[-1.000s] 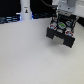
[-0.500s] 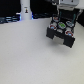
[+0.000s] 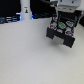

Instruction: Open the kcup holder, insert the kcup into the holder, and close the kcup holder

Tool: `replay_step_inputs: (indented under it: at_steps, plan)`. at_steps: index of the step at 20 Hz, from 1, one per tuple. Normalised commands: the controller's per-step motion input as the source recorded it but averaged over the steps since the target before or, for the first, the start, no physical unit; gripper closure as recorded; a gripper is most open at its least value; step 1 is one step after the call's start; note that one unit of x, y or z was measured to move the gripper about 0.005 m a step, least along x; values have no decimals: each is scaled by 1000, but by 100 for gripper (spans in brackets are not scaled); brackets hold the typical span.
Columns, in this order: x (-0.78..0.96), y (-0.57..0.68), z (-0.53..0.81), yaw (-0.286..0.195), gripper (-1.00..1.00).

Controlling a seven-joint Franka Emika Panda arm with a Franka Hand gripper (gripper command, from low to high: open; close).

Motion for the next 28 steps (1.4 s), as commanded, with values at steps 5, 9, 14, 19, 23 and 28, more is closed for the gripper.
replay_step_inputs:
  at_steps: [5, 9, 14, 19, 23, 28]
  plan:
    - [798, -290, -11, 4, -100]
    - [409, -141, -231, 71, -100]
    - [102, -141, -332, 209, -100]
    - [-309, -17, -396, 278, -100]
    - [-477, 124, -147, 240, -100]
    - [-500, 317, -11, 165, -100]
